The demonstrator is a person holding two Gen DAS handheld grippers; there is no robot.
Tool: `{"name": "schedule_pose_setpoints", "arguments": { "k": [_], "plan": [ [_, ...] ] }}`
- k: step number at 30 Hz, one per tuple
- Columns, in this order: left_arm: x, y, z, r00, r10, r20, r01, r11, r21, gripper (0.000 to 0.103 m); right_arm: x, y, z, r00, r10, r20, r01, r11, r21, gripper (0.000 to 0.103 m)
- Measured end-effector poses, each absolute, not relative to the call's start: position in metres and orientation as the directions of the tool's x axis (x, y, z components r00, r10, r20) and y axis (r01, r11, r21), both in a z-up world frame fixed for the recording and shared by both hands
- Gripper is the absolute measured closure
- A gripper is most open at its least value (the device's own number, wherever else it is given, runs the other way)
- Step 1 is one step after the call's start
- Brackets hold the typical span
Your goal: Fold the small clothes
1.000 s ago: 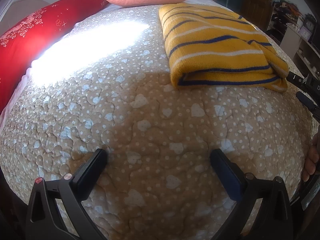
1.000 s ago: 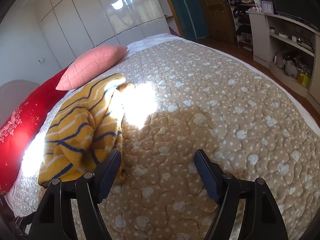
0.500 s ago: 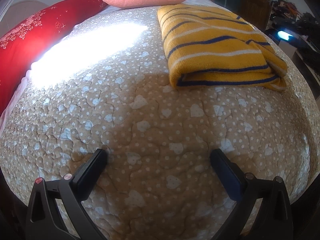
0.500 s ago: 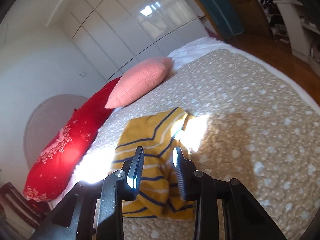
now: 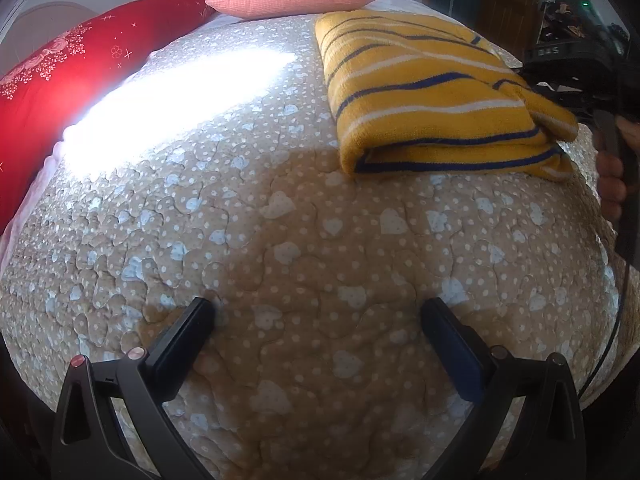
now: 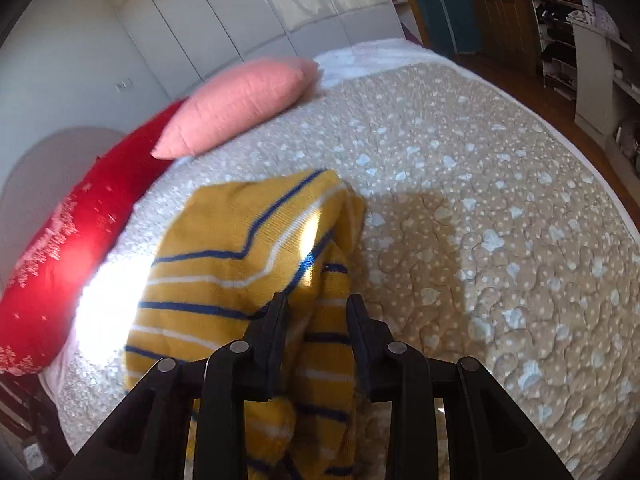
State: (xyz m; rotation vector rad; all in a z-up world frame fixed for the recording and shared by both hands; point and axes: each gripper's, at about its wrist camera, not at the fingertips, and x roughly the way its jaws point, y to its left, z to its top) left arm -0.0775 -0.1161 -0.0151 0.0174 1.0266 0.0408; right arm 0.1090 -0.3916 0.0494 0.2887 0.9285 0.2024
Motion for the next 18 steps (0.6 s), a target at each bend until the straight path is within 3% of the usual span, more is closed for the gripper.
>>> {"name": "schedule_pose_setpoints", "arguments": {
  "k": [5,7,9,13,15,18],
  "plan": [
    [-0.083,-0.116,-0.014,0.511,0.03,-0.859,-0.015,1.0,0.026,0.0,0.113,-0.418,0.058,0.664,0.22,-0.715,0.052,0.94,0.338,0.077],
    [-0.085,-0.115,-0.014,0.51,0.027,-0.86,-0.016,1.0,0.022,0.0,0.094,-0.425,0.07,0.714,0.126,-0.689,0.09,0.959,0.269,0.07],
    [-0.086,-0.115,-0.013,0.516,0.03,-0.856,-0.012,1.0,0.028,0.0,0.076,-0.431,0.075,0.718,0.116,-0.686,0.078,0.966,0.245,0.07],
    [-0.089,-0.115,-0.012,0.523,0.02,-0.852,-0.001,1.0,0.023,0.0,0.025,-0.433,0.073,0.683,0.192,-0.704,0.036,0.955,0.296,0.052],
    [-0.088,-0.114,-0.011,0.523,0.014,-0.852,0.006,1.0,0.02,0.0,-0.004,-0.425,0.068,0.676,0.216,-0.704,0.016,0.951,0.307,0.05],
    [-0.087,-0.114,-0.01,0.532,0.023,-0.846,-0.008,1.0,0.022,0.0,-0.038,-0.406,0.06,0.687,0.208,-0.696,-0.026,0.965,0.263,0.038]
  ]
}}
